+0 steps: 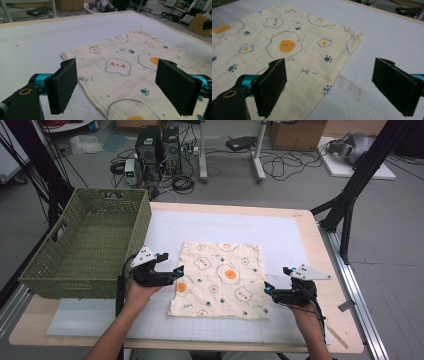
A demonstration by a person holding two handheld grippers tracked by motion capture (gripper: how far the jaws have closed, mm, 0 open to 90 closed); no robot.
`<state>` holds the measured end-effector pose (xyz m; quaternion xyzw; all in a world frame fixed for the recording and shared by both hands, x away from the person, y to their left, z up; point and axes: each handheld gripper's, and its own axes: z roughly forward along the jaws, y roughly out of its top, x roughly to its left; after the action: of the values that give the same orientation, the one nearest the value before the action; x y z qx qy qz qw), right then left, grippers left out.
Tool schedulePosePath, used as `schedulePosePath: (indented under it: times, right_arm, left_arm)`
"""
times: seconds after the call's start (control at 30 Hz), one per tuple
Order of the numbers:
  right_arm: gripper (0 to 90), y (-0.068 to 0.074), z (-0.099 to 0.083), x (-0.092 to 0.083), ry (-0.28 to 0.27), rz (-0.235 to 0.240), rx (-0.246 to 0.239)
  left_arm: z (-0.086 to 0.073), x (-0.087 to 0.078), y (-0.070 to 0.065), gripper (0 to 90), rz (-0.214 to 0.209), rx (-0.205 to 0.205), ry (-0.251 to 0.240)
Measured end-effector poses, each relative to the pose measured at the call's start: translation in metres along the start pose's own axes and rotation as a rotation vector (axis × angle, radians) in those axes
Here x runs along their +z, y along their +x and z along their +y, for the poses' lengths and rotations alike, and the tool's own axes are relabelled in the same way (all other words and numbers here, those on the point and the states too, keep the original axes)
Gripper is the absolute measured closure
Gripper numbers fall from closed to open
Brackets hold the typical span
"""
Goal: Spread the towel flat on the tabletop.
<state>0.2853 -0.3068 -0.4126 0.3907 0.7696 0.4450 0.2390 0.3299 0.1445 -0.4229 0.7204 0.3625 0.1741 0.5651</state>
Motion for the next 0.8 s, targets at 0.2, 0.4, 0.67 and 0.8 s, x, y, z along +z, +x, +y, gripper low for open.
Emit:
schedulePosePath:
  times: [0.2, 0.4, 0.67, 0.8]
  right_arm:
    - [11.2, -0.0021, -0.0033, -0.0044, 0.002, -0.015, 0.013]
    - [11.1, -0.0035, -0.0031, -0.0017, 0.012, -0.012, 0.001]
    - [11.1, 0.0011, 0.0002, 0.0016, 0.012, -0.001, -0.013]
    - [11.2, 0.0011, -0.0008, 0.0022, 0.019, -0.001, -0.016]
  left_arm:
    - [-0.0012, -0.0017, -0.0043, 18.3, -0.012, 0.023, -0.016]
    - [0.0006, -0.0054, -0.0031, 18.4, -0.014, 0.023, -0.026]
    - [0.0023, -0.0060, -0.0012, 18.6, -0.008, 0.028, -0.022]
    - [0.0025, -0.0062, -0.0014, 18.8, -0.002, 0.029, -0.017]
